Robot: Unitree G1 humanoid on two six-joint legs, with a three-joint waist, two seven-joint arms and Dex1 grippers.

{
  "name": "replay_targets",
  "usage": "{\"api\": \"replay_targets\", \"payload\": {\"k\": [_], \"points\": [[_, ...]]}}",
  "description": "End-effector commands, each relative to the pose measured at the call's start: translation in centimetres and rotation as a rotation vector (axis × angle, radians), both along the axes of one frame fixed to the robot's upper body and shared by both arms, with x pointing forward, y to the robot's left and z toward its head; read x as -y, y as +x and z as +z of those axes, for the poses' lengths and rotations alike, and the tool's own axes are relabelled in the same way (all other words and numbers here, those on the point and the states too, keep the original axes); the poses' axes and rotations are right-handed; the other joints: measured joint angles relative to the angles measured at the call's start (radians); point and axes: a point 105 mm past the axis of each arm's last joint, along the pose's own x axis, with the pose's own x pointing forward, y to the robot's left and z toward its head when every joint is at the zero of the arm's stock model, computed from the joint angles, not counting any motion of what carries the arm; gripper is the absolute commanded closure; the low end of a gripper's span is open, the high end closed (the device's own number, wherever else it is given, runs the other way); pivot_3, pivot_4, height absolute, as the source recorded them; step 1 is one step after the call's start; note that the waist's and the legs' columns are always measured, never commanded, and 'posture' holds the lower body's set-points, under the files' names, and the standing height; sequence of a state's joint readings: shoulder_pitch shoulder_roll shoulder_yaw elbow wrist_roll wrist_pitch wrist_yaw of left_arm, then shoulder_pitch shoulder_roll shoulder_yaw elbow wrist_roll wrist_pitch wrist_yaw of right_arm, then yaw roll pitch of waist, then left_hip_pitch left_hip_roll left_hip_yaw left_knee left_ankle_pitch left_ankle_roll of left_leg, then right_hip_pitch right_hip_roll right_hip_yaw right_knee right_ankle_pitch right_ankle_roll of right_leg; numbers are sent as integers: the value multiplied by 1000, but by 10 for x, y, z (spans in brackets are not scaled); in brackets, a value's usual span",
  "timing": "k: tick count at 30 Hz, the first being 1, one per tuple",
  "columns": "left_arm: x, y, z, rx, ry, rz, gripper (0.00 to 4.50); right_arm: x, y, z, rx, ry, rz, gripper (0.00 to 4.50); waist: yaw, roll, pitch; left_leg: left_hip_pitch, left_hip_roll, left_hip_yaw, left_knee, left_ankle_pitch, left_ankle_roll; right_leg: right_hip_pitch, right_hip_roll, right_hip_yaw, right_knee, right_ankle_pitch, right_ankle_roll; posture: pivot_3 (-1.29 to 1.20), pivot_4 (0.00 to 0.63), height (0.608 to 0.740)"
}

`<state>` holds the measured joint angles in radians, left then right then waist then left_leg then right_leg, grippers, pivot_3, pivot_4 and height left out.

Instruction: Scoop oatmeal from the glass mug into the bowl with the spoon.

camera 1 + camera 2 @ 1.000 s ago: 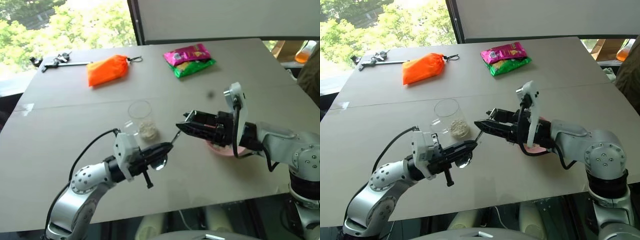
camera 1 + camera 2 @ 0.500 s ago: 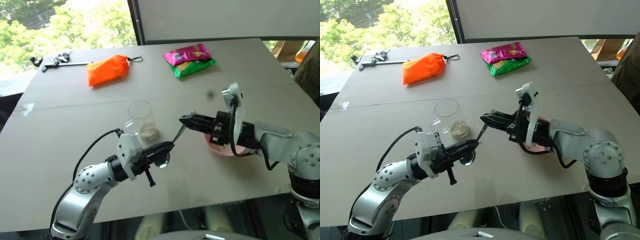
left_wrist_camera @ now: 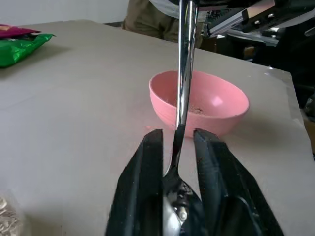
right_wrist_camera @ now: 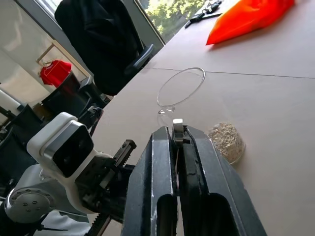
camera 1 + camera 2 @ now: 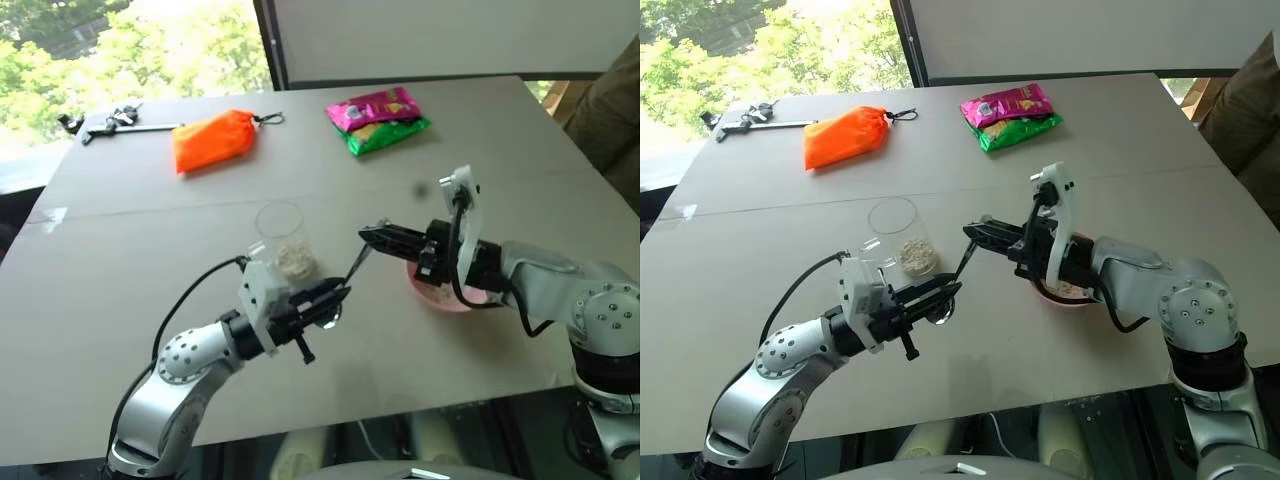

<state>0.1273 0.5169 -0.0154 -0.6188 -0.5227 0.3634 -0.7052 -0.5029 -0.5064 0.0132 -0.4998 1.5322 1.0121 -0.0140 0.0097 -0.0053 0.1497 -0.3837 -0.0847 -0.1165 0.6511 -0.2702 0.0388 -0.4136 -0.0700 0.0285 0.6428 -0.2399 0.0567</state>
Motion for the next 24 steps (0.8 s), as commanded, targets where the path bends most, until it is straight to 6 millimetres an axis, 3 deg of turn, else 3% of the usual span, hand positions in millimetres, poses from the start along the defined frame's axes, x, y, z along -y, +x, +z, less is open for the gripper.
{"api": "replay_targets", "payload": {"k": [1,4,5,12,16,21,24], "points": [[-7,3,8,69,22,67,1663,-2,-4,15,34,49,19,4500,1,0,0,0,0,0,0,0,0,0,0,0,0,0,0,0,150,740],[-19,-3,18,104,-8,109,231,3,-2,16,30,51,11,4500,-1,0,0,0,0,0,0,0,0,0,0,0,0,0,0,0,150,740],[-26,-3,25,127,-30,147,18,6,-1,17,32,47,5,4500,-2,0,0,0,0,0,0,0,0,0,0,0,0,0,0,0,150,740],[-40,-16,56,139,-190,280,18,29,11,23,39,34,-35,4500,3,0,0,-1,0,0,1,0,0,0,0,1,0,0,0,0,150,740],[-61,-6,59,216,-145,549,18,40,23,30,53,33,-67,4500,3,0,0,0,0,1,1,0,0,0,0,1,0,0,0,0,150,740],[-74,-7,49,298,-67,759,18,48,34,37,80,20,-78,4500,4,0,0,0,0,2,1,0,0,1,0,1,0,0,0,0,150,740],[-91,-3,27,316,59,917,18,54,43,44,111,7,-103,4500,6,0,0,0,0,2,1,-1,1,1,0,1,-1,0,0,0,150,740]]}}
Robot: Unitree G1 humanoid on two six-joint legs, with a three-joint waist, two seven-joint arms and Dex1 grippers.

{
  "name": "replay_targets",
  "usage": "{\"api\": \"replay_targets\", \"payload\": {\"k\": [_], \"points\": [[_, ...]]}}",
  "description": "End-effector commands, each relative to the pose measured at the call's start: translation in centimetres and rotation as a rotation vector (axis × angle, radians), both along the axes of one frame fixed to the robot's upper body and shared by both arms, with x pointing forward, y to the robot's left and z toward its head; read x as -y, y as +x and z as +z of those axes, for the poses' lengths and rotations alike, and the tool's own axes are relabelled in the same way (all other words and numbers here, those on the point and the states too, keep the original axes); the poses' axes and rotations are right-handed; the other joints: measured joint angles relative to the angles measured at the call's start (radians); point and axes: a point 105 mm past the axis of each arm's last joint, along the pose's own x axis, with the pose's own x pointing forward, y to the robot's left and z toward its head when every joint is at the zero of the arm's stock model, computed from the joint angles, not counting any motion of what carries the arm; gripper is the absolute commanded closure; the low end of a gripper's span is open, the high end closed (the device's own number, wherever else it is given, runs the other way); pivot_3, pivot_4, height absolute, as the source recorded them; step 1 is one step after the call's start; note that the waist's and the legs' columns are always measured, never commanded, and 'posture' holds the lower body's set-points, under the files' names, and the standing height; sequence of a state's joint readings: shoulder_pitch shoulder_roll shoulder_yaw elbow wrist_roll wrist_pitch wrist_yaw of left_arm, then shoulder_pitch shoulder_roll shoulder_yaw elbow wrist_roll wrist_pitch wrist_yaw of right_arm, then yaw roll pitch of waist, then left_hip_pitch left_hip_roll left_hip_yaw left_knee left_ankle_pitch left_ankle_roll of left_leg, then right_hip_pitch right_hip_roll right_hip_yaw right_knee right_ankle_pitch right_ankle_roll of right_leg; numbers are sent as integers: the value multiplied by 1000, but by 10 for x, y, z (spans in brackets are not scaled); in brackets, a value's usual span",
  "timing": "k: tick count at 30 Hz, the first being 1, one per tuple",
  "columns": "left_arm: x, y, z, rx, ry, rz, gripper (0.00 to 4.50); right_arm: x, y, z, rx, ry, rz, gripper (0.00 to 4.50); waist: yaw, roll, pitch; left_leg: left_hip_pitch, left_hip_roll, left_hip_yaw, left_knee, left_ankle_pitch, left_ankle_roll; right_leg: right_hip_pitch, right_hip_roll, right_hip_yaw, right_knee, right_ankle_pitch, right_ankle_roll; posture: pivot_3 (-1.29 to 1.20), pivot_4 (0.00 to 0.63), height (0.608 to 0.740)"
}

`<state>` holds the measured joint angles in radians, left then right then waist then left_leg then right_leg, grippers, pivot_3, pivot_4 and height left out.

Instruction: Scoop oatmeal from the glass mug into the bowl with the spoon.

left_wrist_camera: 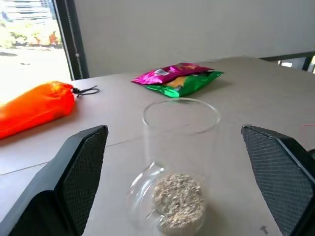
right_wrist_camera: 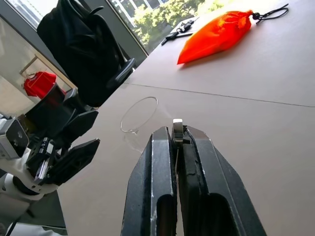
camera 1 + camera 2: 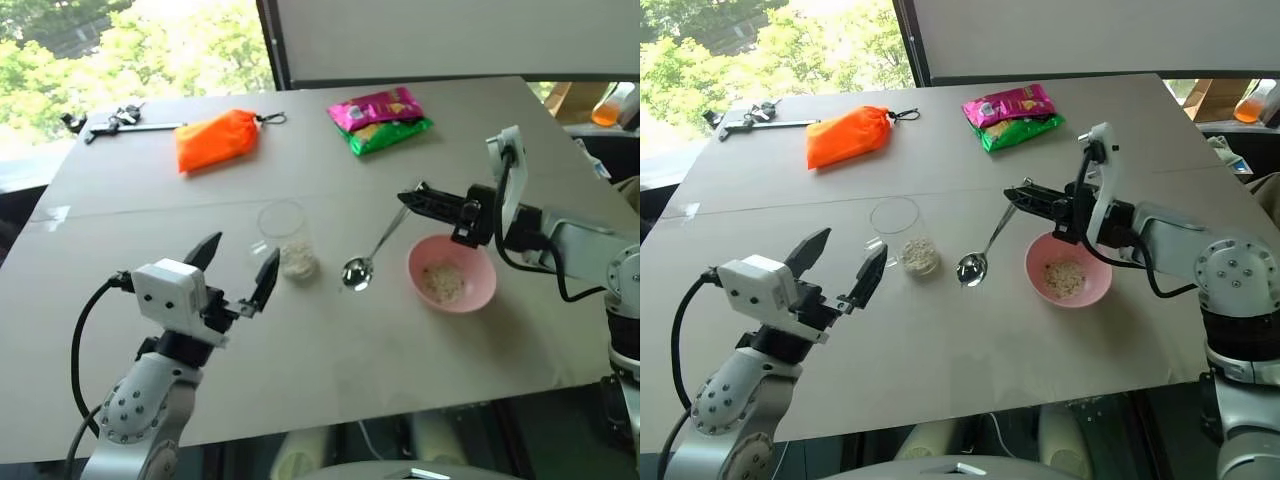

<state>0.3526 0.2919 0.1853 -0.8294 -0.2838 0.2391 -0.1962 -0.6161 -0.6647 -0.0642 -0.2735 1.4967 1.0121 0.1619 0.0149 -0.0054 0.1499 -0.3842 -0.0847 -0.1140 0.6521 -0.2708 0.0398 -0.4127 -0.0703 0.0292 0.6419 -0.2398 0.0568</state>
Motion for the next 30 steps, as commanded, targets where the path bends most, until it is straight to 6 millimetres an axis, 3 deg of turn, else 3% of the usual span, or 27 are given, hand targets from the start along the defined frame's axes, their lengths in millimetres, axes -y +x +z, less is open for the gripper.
{"api": "replay_targets", "payload": {"k": [1,9,16,20,21,24,28,30], "points": [[-15,1,-14,9,112,154,18,11,7,25,100,7,-28,4500,0,0,0,0,0,0,0,0,0,0,0,0,0,0,0,0,150,740],[-22,22,-41,-26,89,158,18,11,11,33,140,5,-49,4500,1,0,0,-1,0,-2,0,0,0,-1,0,-1,0,0,0,0,150,740],[-21,46,-44,2,74,126,18,13,8,34,151,8,-79,4500,0,0,0,-2,0,-1,0,0,0,-2,0,-1,0,0,0,0,150,740],[-15,52,-44,10,82,93,1823,15,7,33,152,4,-96,4500,-1,0,0,-3,0,-1,0,0,0,-2,0,-1,0,0,0,0,150,740],[-13,53,-45,9,90,85,2084,15,6,33,153,2,-99,4500,0,0,0,-3,0,-1,0,0,0,-2,0,0,0,0,0,0,150,740],[-10,56,-46,9,84,74,2084,16,5,33,154,0,-105,4500,0,0,0,-3,0,-2,0,0,0,-2,0,0,1,0,0,0,150,740],[-6,59,-46,10,86,55,3226,17,5,32,156,-2,-116,4500,-1,0,0,-3,0,-2,0,0,0,-2,0,0,1,0,0,0,150,740],[-6,59,-46,9,89,56,3226,17,5,32,155,-2,-119,4500,-1,0,0,-2,0,-1,0,0,0,-2,0,0,1,0,0,0,150,740]]}}
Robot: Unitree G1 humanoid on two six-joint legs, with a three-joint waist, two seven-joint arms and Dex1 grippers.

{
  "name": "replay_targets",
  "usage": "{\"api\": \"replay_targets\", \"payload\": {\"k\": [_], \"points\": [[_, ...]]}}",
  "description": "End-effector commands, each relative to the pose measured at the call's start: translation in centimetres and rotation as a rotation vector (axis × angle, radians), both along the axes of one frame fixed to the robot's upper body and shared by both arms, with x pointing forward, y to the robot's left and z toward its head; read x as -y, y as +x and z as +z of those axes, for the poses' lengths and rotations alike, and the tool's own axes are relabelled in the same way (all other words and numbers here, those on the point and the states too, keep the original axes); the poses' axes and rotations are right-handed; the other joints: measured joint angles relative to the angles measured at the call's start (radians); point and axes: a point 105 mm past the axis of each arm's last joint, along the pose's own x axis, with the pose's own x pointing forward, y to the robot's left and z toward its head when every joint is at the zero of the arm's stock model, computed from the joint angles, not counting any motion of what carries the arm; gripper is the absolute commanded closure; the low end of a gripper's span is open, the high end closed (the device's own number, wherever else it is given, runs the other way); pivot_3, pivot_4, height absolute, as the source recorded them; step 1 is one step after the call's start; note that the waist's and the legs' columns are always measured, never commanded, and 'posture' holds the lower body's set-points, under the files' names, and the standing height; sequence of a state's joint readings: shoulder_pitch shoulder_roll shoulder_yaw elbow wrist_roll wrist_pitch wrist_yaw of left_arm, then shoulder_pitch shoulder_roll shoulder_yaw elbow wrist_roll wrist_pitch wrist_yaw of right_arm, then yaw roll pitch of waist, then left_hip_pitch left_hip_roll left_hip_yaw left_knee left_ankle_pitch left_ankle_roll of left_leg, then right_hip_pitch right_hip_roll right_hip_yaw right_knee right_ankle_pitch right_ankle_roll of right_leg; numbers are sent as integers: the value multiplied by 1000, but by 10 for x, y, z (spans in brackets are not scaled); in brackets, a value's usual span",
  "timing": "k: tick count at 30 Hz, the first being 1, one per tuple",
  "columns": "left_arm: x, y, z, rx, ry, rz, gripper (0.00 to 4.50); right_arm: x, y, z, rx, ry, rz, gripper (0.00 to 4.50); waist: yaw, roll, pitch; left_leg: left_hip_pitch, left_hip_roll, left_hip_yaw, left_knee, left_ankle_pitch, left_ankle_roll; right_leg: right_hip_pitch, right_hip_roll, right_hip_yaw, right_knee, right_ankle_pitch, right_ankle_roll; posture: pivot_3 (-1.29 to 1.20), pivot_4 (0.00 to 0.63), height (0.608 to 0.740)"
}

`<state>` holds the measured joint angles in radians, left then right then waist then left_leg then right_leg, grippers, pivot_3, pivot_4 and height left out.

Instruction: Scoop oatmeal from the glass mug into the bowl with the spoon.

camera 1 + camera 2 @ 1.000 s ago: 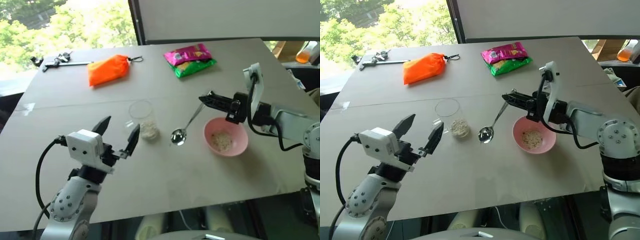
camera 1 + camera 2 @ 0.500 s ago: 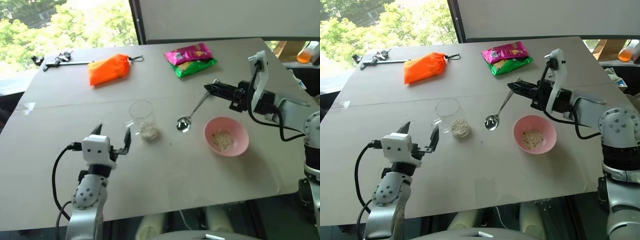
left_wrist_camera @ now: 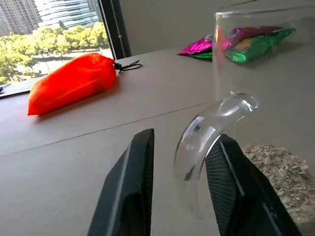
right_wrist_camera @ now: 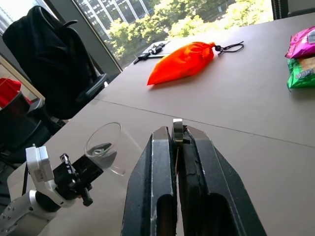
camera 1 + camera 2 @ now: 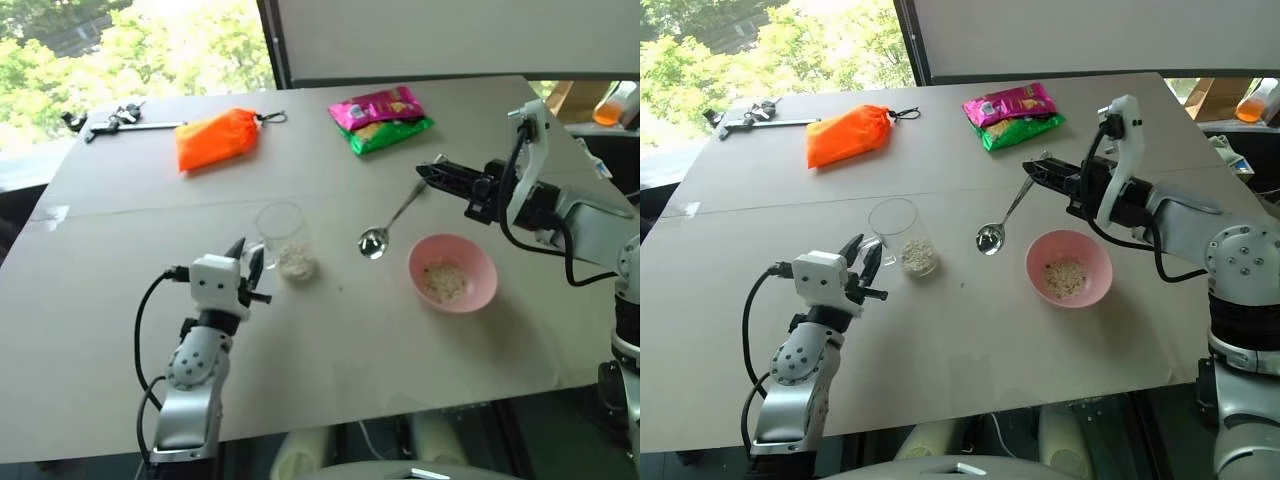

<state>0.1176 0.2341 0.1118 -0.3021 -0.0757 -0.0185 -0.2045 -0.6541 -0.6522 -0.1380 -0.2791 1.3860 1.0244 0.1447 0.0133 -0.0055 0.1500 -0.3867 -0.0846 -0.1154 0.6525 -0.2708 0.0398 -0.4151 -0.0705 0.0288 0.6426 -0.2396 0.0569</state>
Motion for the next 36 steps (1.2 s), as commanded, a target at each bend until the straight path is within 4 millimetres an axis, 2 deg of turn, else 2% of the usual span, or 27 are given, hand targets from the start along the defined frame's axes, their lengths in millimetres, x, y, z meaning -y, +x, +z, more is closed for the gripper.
{"api": "replay_targets", "payload": {"k": [1,8,12,25,32,36], "points": [[4,0,10,46,22,-13,3226,2,-8,15,62,25,5,4500,1,0,0,0,0,0,0,0,0,0,0,0,0,0,0,0,150,740],[9,0,8,46,18,-30,3226,2,-8,15,64,25,7,4500,1,0,0,0,0,0,0,0,0,0,0,0,0,0,0,0,150,740],[7,1,10,51,21,-20,4444,1,-7,15,63,24,9,4500,1,0,0,0,0,0,0,0,0,0,0,0,0,0,0,0,150,740],[7,3,8,39,24,-19,4444,-3,-7,19,90,25,12,4500,0,0,0,1,0,0,0,0,0,0,0,0,1,0,0,0,150,740],[15,13,8,0,19,-46,4444,-31,-14,58,240,61,102,4500,-1,0,0,2,0,1,0,0,0,0,0,-1,3,0,0,0,150,740],[20,21,8,-27,14,-65,4444,-44,-20,70,286,70,157,4500,3,0,-1,1,-1,1,1,0,0,0,0,-2,2,0,0,0,150,740]]}}
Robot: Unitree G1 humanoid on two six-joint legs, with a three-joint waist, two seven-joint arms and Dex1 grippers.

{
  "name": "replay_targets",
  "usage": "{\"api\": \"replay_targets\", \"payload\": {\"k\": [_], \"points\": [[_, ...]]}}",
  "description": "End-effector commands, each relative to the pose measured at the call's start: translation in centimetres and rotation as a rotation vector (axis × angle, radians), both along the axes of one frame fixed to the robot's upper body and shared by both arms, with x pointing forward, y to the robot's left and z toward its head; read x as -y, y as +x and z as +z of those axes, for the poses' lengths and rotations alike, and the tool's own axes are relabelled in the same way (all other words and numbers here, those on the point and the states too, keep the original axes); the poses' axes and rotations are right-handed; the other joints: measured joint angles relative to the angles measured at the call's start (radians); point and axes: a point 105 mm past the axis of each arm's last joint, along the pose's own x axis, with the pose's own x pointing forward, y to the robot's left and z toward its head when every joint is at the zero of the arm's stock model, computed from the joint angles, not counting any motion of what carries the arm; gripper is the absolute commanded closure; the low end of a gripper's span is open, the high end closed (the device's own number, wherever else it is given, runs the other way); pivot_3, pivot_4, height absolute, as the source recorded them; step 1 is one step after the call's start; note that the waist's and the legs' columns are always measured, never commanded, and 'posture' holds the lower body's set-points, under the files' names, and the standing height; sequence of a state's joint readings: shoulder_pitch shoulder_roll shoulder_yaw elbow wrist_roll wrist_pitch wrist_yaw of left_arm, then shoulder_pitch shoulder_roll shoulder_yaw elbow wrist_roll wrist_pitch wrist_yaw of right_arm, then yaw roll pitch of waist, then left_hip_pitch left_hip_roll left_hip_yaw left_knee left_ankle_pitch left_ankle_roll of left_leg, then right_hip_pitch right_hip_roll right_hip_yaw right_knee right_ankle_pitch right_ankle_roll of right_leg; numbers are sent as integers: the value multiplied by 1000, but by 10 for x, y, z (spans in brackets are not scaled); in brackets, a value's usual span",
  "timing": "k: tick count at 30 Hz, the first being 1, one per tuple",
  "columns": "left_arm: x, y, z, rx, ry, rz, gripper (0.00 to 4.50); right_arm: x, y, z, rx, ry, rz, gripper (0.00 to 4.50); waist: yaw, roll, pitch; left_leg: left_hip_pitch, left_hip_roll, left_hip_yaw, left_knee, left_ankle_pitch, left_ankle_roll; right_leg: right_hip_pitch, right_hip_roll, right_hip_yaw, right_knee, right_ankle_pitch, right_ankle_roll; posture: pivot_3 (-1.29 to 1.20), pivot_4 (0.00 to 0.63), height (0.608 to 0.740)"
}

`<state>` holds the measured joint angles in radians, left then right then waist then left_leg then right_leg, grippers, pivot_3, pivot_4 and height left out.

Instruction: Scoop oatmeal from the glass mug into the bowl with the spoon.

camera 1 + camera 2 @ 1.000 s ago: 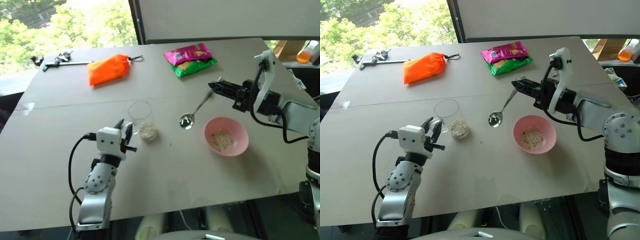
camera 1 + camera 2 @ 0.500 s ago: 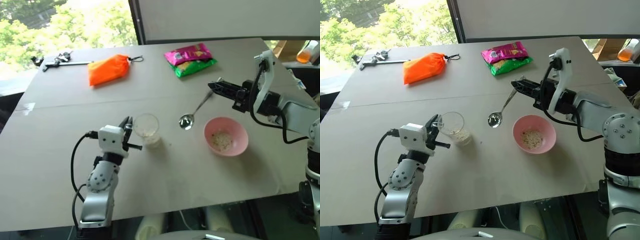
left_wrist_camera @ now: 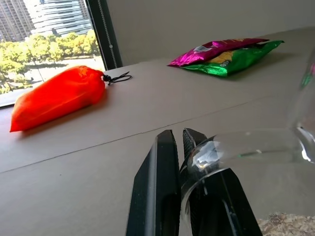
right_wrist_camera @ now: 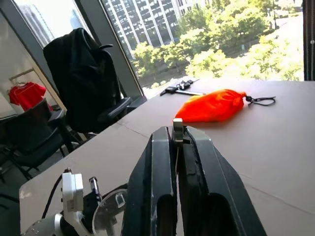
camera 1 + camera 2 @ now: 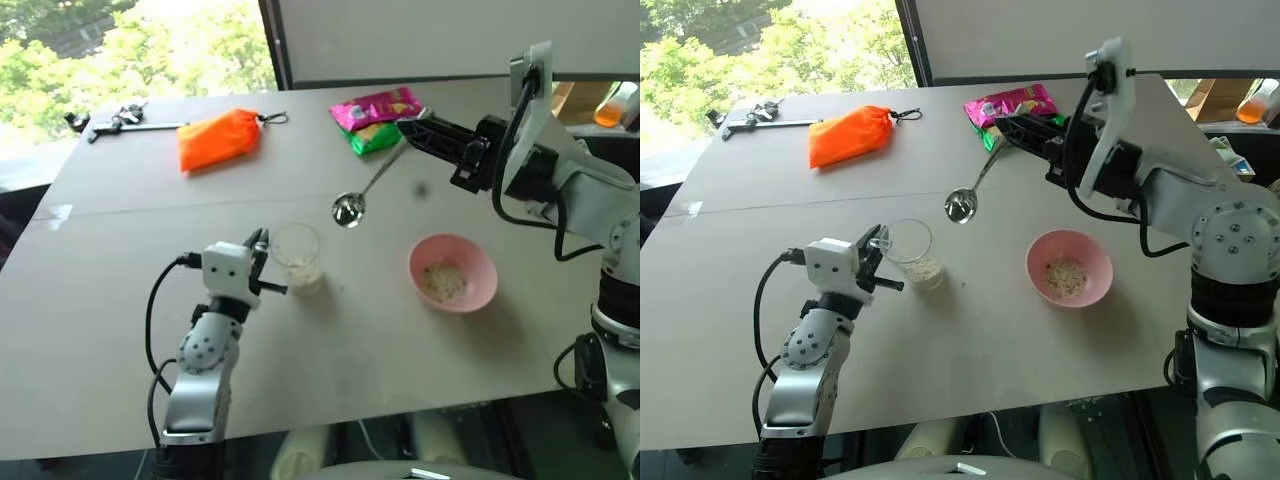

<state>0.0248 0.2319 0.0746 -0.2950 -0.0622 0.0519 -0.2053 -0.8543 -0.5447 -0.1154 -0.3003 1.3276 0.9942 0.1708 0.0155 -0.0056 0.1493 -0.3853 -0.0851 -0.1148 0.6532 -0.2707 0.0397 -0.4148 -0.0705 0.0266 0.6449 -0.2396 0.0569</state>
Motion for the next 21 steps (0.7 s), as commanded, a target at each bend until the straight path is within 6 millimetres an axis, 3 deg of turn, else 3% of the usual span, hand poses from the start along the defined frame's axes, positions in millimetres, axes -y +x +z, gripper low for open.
{"api": "replay_targets", "payload": {"k": [1,13,17,21], "points": [[5,6,-3,-41,8,-22,4444,-10,-11,14,77,11,57,4500,0,0,0,0,0,0,0,0,0,0,0,0,0,0,0,0,150,740],[16,19,0,-67,12,-75,4444,-43,-6,-25,120,-180,104,4500,-1,0,0,0,-1,-1,0,0,0,0,0,0,0,0,0,0,150,740],[19,25,5,-52,21,-100,4444,-54,1,-54,154,-361,89,4500,0,0,0,0,-1,-1,1,0,0,0,0,-1,1,0,0,0,150,740],[23,30,9,-34,63,-129,4444,-60,8,-69,180,-458,80,4500,-1,0,0,0,-1,-1,1,0,0,0,0,-1,1,0,0,0,150,740]]}}
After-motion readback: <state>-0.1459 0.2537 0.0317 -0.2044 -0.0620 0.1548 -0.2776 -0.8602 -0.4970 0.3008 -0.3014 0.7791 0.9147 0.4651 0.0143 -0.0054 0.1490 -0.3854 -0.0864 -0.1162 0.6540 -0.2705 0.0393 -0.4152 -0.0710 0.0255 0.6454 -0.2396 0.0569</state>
